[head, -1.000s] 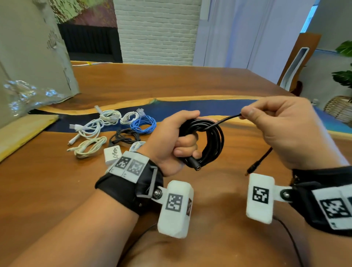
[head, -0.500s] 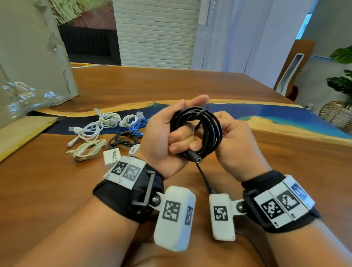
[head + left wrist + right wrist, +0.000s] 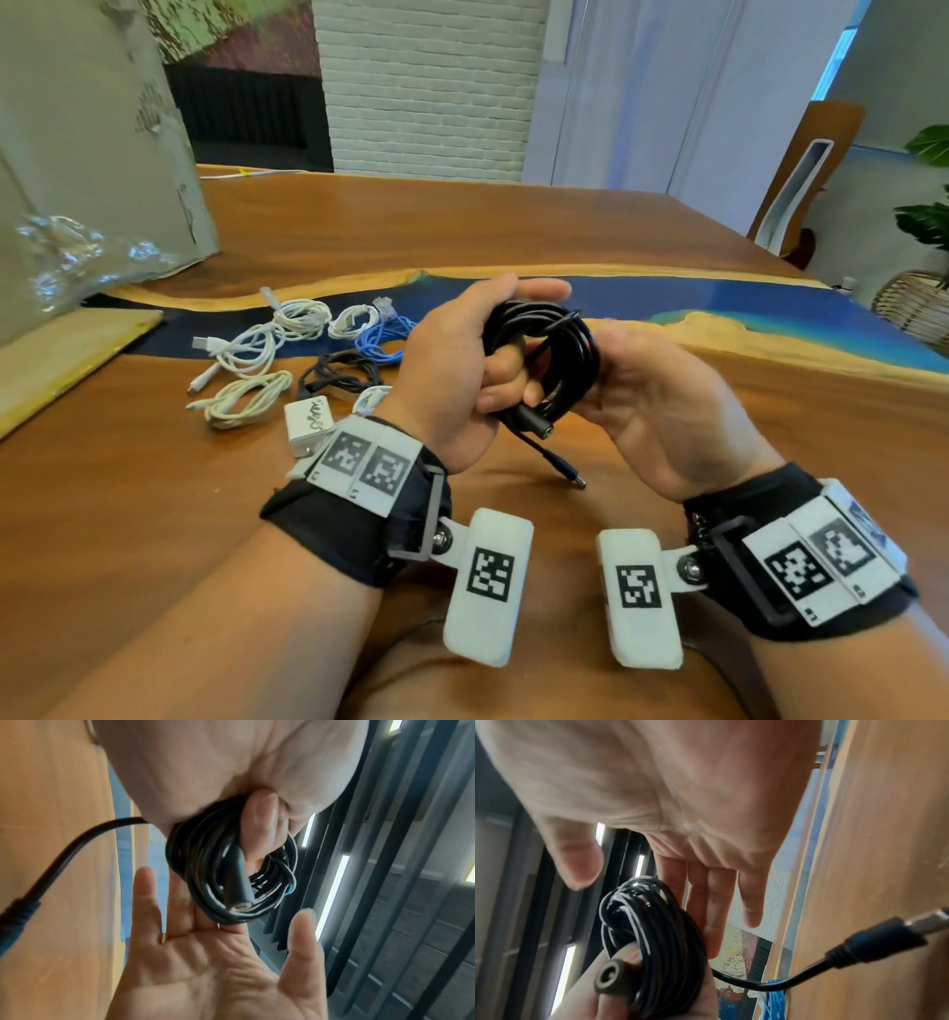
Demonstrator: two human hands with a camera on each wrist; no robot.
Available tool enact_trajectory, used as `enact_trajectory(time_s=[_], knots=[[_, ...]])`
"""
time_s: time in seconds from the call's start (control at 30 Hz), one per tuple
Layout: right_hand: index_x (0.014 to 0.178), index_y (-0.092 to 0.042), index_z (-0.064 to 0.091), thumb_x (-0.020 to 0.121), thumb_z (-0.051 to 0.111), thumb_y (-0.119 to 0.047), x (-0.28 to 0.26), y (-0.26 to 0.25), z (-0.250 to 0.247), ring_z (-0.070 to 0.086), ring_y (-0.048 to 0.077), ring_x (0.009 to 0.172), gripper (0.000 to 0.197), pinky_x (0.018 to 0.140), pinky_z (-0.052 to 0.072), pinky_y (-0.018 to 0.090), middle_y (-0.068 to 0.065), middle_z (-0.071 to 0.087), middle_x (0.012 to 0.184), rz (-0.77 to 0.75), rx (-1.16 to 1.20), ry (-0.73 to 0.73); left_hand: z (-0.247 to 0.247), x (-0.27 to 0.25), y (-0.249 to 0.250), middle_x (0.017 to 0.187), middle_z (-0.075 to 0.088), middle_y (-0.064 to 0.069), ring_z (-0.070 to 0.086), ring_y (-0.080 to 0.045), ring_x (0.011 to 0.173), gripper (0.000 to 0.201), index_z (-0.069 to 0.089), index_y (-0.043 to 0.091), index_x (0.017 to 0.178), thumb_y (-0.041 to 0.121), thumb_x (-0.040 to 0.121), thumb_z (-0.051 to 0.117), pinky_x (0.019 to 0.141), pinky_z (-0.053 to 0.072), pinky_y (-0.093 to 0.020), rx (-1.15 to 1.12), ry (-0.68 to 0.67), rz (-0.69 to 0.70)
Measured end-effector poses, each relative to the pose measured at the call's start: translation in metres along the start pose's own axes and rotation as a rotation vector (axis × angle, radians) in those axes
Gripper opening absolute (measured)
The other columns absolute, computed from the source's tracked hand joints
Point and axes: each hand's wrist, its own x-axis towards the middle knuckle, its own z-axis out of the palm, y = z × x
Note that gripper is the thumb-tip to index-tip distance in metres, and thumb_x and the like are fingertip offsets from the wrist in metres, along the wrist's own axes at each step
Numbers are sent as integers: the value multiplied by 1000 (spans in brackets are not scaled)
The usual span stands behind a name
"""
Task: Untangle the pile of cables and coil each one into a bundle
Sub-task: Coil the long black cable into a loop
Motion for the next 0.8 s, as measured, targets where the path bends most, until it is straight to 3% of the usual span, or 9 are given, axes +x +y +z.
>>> enact_trajectory(time_s=[0.07, 0.17, 0.27, 0.37, 0.47, 0.53, 0.63, 0.73, 0.8], knots=[[92, 3, 72, 93, 64, -10, 2, 3, 9, 70, 25, 88, 16, 89, 57, 38, 16, 73, 87, -43, -210, 50, 1, 1, -2, 39, 21, 5, 17, -11, 32, 41, 71, 7, 107, 34, 106, 40, 55, 13, -36, 61, 49, -21], [92, 8, 71, 93, 63, 5, 7, 13, 13, 69, 26, 83, 9, 91, 59, 44, 25, 72, 85, -25, -285, 182, 4, 3, -6, 40, 25, 4, 19, -13, 35, 42, 69, 2, 109, 37, 105, 45, 61, 12, -39, 165, 128, -45], [93, 7, 72, 94, 63, 2, 10, 18, 14, 68, 30, 80, 10, 93, 57, 55, 25, 72, 82, 18, -275, 260, 7, 6, -10, 42, 28, 0, 28, -17, 36, 45, 63, 2, 95, 47, 100, 56, 47, 29, -28, 285, 123, -10], [84, -5, 75, 96, 62, 0, 12, 15, 12, 70, 25, 76, 18, 88, 60, 47, 12, 74, 75, -3, -325, 297, 1, 7, -11, 48, 41, -2, 41, -19, 45, 39, 58, 2, 75, 35, 93, 70, 57, 41, -31, 415, 46, 81], [84, -7, 78, 94, 66, -1, 12, 11, 7, 75, 30, 86, 17, 88, 61, 47, 12, 77, 81, -52, -344, 355, -9, 8, -9, 69, 63, -11, 60, -18, 65, 7, 75, 5, 94, 11, 91, 73, 70, 50, -33, 538, 9, 137], [84, -7, 79, 92, 68, -2, 11, 10, 4, 74, 35, 92, 14, 89, 61, 49, 16, 78, 87, -74, -345, 385, -12, 8, -7, 77, 71, -7, 67, -15, 75, 12, 76, 9, 104, 9, 93, 71, 73, 54, -28, 606, 4, 161], [91, -11, 79, 93, 67, -2, 11, 11, 3, 75, 29, 91, 15, 79, 61, 39, 16, 78, 92, -56, -276, 391, -13, 10, -6, 94, 78, 0, 73, -15, 94, 14, 76, 15, 107, 14, 93, 73, 84, 58, -32, 695, 4, 203], [96, -7, 77, 94, 62, -2, 11, 9, 7, 74, 25, 87, 16, 73, 61, 33, 16, 77, 93, -8, -82, 365, -14, 11, -7, 93, 78, 0, 72, -15, 91, 10, 77, 15, 102, 16, 93, 73, 82, 58, -32, 717, 24, 221], [105, -1, 75, 95, 61, -5, 11, 9, 9, 71, 31, 97, 18, 85, 62, 44, 25, 74, 107, 13, 32, 374, -15, 12, -8, 85, 75, 0, 68, -8, 77, 9, 76, 11, 99, 18, 93, 72, 71, 53, -23, 695, 35, 234]])
